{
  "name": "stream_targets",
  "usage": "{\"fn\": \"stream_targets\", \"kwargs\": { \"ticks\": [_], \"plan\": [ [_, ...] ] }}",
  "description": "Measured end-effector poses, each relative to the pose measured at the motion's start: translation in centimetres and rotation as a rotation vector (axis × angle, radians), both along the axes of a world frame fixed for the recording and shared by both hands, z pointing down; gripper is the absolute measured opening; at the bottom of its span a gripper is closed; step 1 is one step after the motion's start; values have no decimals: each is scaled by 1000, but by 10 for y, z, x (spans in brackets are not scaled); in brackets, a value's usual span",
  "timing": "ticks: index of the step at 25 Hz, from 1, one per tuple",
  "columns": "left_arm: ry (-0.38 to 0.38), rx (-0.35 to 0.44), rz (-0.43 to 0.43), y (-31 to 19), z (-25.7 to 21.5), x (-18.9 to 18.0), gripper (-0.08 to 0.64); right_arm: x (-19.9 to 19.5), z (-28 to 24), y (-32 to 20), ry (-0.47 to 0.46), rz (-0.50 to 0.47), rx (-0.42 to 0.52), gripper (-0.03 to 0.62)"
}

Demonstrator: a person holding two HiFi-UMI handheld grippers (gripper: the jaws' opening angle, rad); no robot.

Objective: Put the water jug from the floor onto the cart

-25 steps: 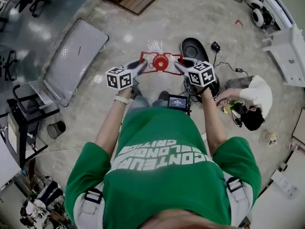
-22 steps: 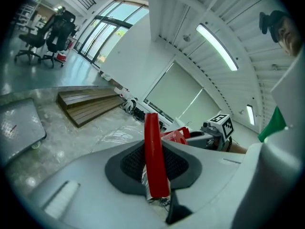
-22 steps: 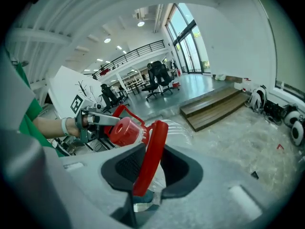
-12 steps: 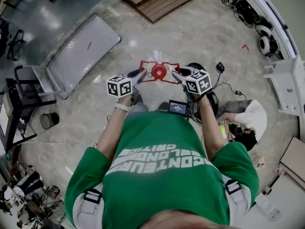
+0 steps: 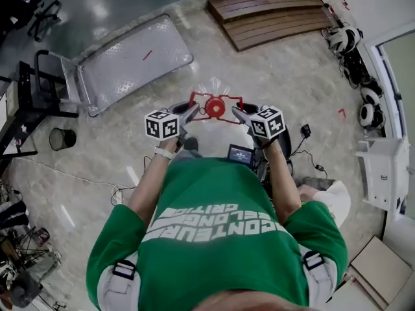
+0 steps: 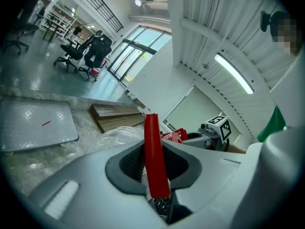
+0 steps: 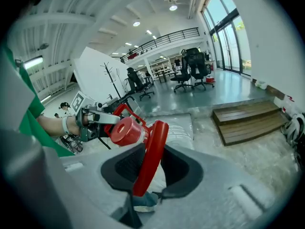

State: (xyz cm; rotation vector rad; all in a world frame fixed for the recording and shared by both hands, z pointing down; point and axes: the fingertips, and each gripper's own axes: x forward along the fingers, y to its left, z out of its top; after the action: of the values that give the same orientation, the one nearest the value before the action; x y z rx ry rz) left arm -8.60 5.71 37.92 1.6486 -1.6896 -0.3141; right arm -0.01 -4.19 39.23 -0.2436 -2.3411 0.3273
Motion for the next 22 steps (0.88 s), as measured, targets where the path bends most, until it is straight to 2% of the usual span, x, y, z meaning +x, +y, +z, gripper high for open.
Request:
{"fn": "stream_targets", "kwargs": {
  "ticks": [11, 18, 22],
  "plan": [
    [-3, 25, -172, 65, -4, -94, 83, -113, -6, 52, -12, -169, 17, 94],
    [-21, 4, -264, 73, -2, -127, 84, -159, -2, 55, -14, -266, 1, 94],
    [-15, -18, -325, 77, 4, -161, 86, -201, 4, 56, -15, -335, -25, 94]
  ]
}}
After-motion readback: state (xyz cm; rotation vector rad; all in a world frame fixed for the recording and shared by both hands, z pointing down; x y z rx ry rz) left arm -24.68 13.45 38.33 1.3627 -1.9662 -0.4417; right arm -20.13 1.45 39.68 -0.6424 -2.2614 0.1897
